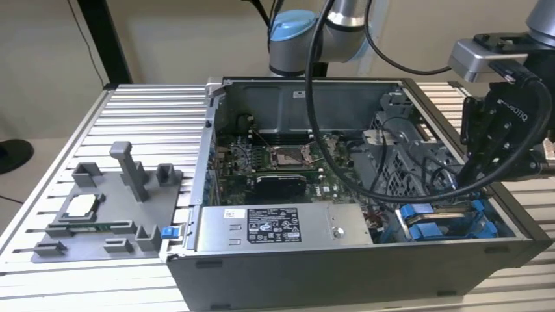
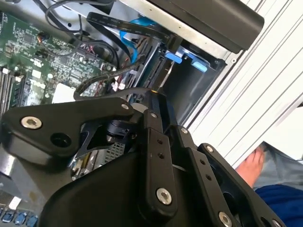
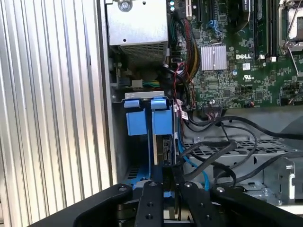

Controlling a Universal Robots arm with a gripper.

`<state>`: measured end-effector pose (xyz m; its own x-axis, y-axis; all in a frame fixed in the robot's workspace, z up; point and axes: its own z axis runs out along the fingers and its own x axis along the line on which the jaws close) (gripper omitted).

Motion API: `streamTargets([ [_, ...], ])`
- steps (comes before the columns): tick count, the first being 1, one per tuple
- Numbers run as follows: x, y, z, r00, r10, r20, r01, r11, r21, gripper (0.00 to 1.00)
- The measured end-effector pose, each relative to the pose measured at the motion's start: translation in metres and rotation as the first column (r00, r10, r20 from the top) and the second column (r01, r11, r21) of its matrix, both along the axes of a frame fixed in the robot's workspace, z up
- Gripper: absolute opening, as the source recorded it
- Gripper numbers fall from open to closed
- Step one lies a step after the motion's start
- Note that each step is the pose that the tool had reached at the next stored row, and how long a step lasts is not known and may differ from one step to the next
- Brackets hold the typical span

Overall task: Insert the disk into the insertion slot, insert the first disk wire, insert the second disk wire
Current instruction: 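Insert the first disk wire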

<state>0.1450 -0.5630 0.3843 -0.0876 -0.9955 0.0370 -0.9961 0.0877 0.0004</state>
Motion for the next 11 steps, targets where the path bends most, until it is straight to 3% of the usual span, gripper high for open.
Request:
streamTargets([
  [4,0.0004,-0.0020,-0.0017,1.0000,0.000,-0.0008,0.000,0.9999,-0.0134,0.00],
  [8,0.0007,-0.0023,-0.0067,1.0000,0.000,-0.0002,0.000,0.9999,-0.0145,0.00],
  [11,0.0011,-0.0026,-0.0100,1.0000,0.001,0.0047,0.000,0.9999,-0.0120,0.00],
])
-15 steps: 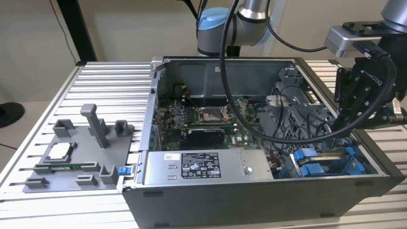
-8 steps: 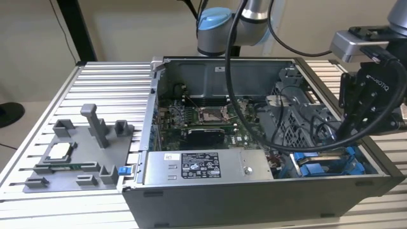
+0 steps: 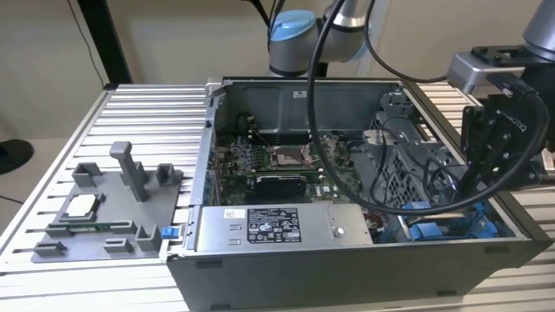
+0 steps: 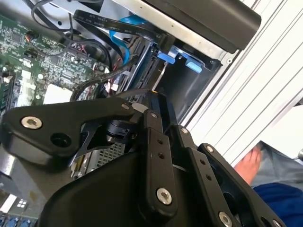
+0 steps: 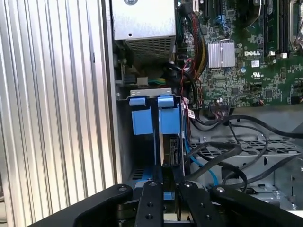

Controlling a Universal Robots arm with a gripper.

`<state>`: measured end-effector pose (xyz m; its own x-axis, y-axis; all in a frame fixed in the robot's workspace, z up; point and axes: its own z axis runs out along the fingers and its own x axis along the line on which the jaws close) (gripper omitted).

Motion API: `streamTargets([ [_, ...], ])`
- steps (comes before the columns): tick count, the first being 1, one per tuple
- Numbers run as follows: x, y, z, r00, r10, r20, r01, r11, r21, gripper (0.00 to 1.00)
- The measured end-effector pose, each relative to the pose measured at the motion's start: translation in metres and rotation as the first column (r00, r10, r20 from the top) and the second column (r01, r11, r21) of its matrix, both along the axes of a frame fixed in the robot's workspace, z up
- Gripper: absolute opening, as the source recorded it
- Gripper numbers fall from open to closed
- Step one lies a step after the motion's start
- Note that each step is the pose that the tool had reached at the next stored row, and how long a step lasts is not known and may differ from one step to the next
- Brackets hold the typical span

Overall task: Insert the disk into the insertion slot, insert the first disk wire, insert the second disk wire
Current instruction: 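Insert the first disk wire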

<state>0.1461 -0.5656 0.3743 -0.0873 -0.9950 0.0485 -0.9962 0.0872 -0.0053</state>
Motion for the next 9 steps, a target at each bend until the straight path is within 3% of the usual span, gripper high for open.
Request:
streamTargets([
  [2,0.0004,-0.0005,-0.0008,1.0000,0.000,0.0019,0.000,0.9999,0.0164,0.00],
  [6,0.0011,-0.0020,-0.0017,1.0000,-0.002,0.0039,0.001,0.9973,0.0733,0.00],
  [9,0.0014,-0.0060,-0.0025,1.0000,-0.002,0.0041,0.001,0.9963,0.0863,0.00],
])
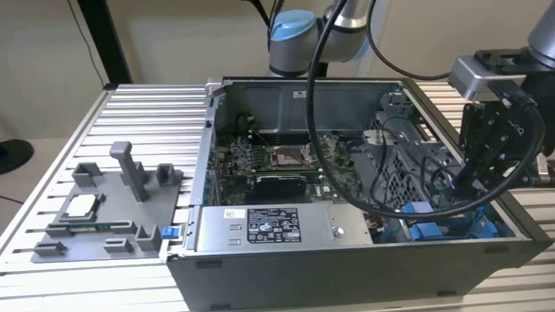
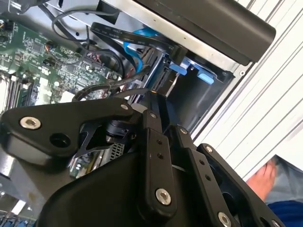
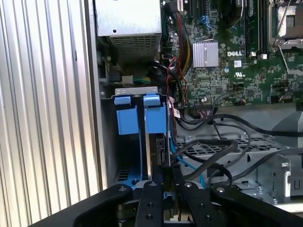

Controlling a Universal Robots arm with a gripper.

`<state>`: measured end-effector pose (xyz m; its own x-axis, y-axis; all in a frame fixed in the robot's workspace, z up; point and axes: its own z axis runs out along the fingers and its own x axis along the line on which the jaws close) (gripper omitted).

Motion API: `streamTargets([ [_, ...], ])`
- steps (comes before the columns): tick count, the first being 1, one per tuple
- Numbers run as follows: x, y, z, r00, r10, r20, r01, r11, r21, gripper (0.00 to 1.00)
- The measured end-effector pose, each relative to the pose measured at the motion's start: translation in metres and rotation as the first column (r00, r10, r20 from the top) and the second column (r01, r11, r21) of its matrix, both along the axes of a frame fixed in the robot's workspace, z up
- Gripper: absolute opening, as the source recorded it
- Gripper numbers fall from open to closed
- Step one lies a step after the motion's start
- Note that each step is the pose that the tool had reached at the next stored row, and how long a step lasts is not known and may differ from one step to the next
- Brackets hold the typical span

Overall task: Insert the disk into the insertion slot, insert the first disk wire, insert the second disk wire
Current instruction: 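Insert the first disk wire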

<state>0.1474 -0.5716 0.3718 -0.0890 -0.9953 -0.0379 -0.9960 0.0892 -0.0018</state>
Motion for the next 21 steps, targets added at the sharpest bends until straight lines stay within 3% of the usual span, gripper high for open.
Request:
streamTargets([
  [4,0.0009,-0.0049,-0.0004,1.0000,0.000,0.0000,0.000,1.0000,0.0023,0.00],
  [21,0.0022,-0.0055,-0.0044,1.0000,0.000,0.0004,0.000,1.0000,0.0025,0.00],
])
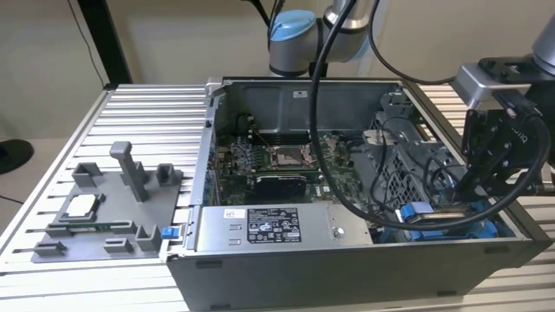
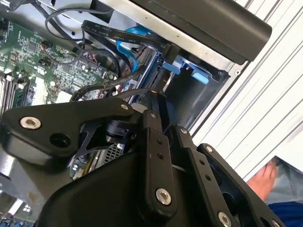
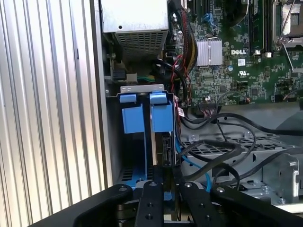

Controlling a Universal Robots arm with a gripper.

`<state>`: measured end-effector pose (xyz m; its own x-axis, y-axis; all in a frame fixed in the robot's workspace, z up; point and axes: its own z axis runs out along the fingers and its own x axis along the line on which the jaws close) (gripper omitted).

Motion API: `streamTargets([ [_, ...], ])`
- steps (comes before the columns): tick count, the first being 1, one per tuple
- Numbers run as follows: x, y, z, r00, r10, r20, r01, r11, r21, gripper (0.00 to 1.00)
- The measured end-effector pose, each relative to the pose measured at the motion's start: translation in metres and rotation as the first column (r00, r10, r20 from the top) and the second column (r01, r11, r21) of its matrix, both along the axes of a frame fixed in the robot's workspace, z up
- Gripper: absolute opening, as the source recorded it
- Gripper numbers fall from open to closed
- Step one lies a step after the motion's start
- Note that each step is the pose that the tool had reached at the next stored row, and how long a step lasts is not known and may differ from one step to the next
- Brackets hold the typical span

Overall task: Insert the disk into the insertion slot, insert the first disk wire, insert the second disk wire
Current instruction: 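Insert the first disk wire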

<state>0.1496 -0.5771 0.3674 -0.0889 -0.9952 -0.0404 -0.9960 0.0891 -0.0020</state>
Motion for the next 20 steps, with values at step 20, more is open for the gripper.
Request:
streamTargets([
  [20,0.0029,0.0037,-0.0097,0.9980,0.051,0.0388,-0.051,0.9987,-0.0004,0.00],
])
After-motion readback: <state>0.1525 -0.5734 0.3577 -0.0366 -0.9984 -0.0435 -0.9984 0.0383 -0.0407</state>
